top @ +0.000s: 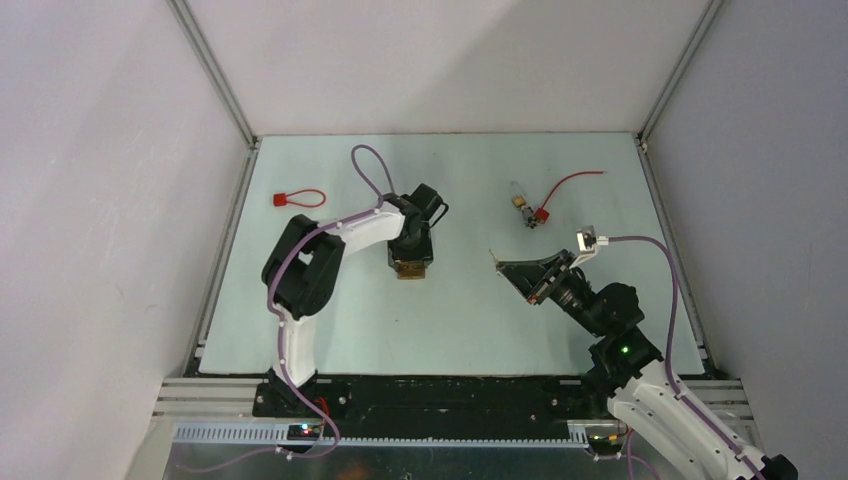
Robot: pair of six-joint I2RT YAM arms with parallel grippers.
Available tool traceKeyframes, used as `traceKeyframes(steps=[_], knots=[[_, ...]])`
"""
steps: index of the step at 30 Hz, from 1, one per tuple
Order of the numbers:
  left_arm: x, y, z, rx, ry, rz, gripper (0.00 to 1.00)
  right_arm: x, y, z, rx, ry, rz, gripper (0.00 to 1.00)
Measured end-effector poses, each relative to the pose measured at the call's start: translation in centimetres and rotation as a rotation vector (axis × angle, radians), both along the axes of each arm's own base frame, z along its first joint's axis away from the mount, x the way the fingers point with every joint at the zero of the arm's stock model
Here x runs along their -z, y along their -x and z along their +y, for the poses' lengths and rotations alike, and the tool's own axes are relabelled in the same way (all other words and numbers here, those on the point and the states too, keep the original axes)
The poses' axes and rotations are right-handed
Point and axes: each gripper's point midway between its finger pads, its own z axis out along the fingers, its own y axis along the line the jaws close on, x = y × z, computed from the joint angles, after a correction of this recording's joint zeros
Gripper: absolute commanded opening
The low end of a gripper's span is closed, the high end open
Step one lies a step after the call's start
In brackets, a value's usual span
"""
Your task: Unlock with the key
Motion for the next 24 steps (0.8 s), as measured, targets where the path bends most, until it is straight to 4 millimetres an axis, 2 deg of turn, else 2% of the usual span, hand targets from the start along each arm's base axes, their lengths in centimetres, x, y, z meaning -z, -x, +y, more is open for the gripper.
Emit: traceKeyframes(steps=[6, 12, 14, 20, 24], knots=[[-0.3, 0.5, 0.3, -0.009, 0.007, 0.001, 0.0, 0.6, -0.4, 0.5, -0.008, 0.012, 0.013, 0.0], [-1.3, 3.0, 2.1, -0.066, -0.006, 0.049, 0.0, 2.5, -0.1, 2.8, -0.058, 0.057, 0.049, 0.0], [-2.8, 3.3, 2.3, -0.093, 0.014, 0.035, 0.0, 3.1, 0.0, 3.7, -0.075, 0.073, 0.059, 0.0], [-9.4, 2.9, 1.3, -0.181, 0.182, -0.093, 0.0, 5.5, 0.0, 6.3, -0.104, 0.117, 0.096, 0.0], [-12.4, 3.3, 0.7, -0.236, 0.282, -0.128, 0.0, 6.6, -0.1, 7.8, -0.107, 0.131, 0.106, 0.0]])
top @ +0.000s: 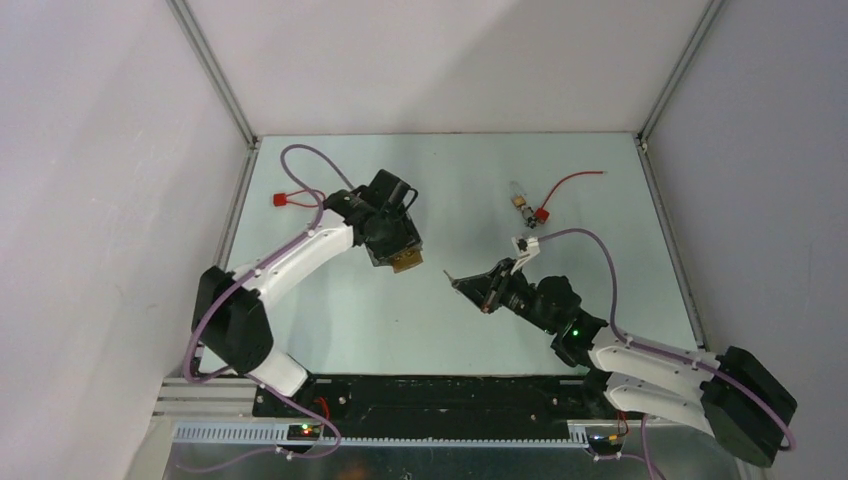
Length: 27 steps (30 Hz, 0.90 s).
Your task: Unlock with the key
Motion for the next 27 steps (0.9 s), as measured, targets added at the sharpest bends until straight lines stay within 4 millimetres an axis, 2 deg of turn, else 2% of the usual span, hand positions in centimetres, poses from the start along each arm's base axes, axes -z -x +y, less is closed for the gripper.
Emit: traceKeyframes(steps=[7, 15, 22, 27], knots=[[-2.7, 0.9, -0.6, -0.079, 0.11, -0.007, 0.0, 1.1, 0.1, 1.9, -0.003, 0.008, -0.001, 0.0], [-4.7, 1.4, -0.9, -0.119, 0.178, -0.027, 0.0, 1.4, 0.0, 4.3, -0.014, 0.007, -0.003, 0.0], [-6.2, 2.0, -0.9, -0.123, 0.214, -0.049, 0.0, -0.1, -0.6, 5.8, -0.019, -0.027, -0.033, 0.0], [-6.4, 2.5, -0.7, -0.12, 0.222, -0.052, 0.0, -0.6, -0.7, 6.2, -0.019, -0.036, -0.054, 0.0]])
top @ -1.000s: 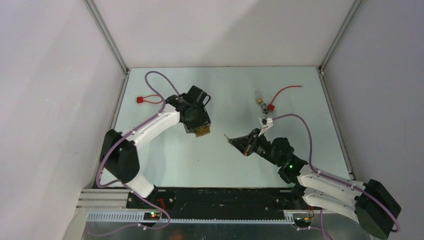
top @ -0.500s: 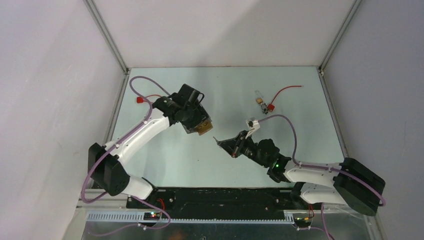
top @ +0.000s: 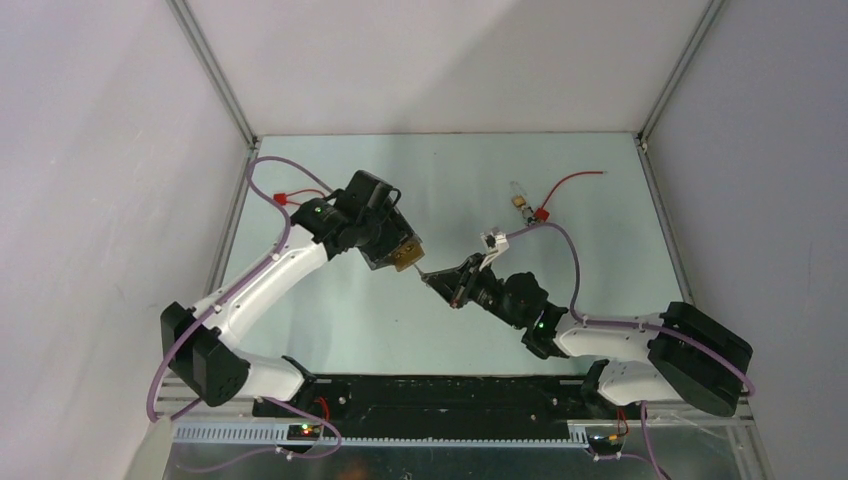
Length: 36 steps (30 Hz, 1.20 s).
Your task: Unlock with the key
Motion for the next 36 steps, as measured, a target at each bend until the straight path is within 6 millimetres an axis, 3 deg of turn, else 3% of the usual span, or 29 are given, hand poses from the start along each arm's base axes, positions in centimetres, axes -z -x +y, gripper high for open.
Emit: traceKeyframes(steps=[24, 36], knots=[[-1.2, 0.3, 0.4, -0.01, 0.015, -0.032, 0.0, -1.1, -0.8, 0.8, 0.012, -0.008, -0.027, 0.0], [-1.7, 0.2, 0.7, -0.021, 0.018, -0.054, 0.0, -0.7, -0.4, 1.0, -0.004, 0.009, -0.024, 0.0]])
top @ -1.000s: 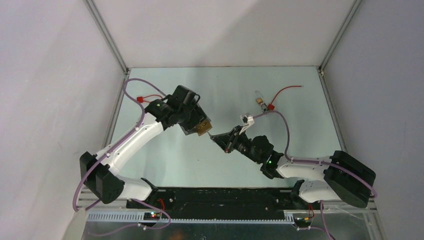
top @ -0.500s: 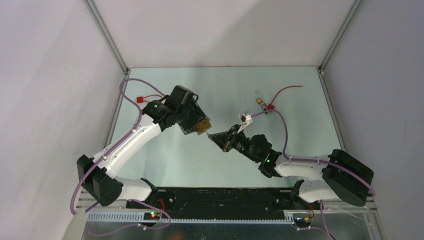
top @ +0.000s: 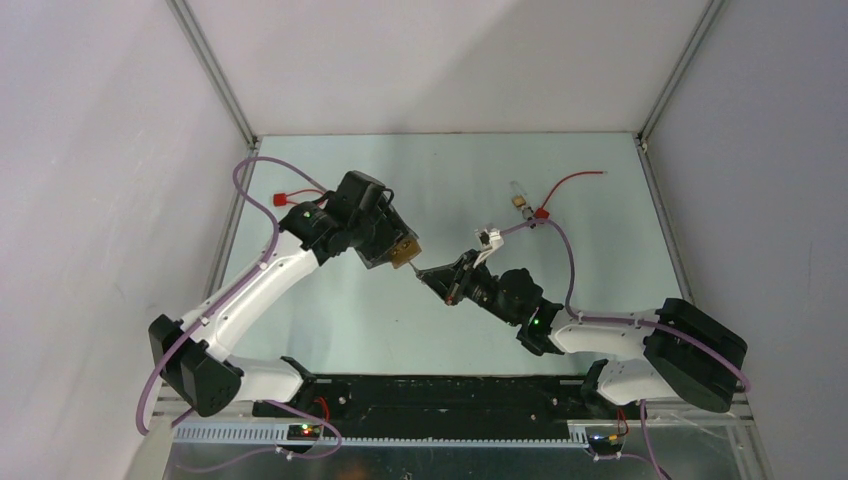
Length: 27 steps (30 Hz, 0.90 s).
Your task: Unlock with the key
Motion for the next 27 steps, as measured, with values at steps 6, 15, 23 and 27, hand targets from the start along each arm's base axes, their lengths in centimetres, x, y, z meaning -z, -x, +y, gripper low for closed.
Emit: traceKeyframes(steps=[6, 15, 23, 27], knots=[[0.0, 0.0, 0.0, 0.0, 0.0, 0.0, 0.0, -0.1, -0.1, 0.0, 0.003, -0.002, -0.001, 0.0], [0.0, 0.1, -0.1, 0.006, -0.001, -0.003, 0.0, -0.3, -0.4, -0.2, 0.012, -0.016, 0.006, 0.0], [-0.8, -0.2, -0.3, 0.003, -0.005, -0.056, 0.0, -0.6, -0.8, -0.4, 0.021, -0.06, 0.057, 0.0], [-1.7, -0.2, -0.2, -0.003, -0.019, -0.123, 0.0, -1.3, -0.8, -0.1, 0.015, -0.083, 0.076, 0.0]])
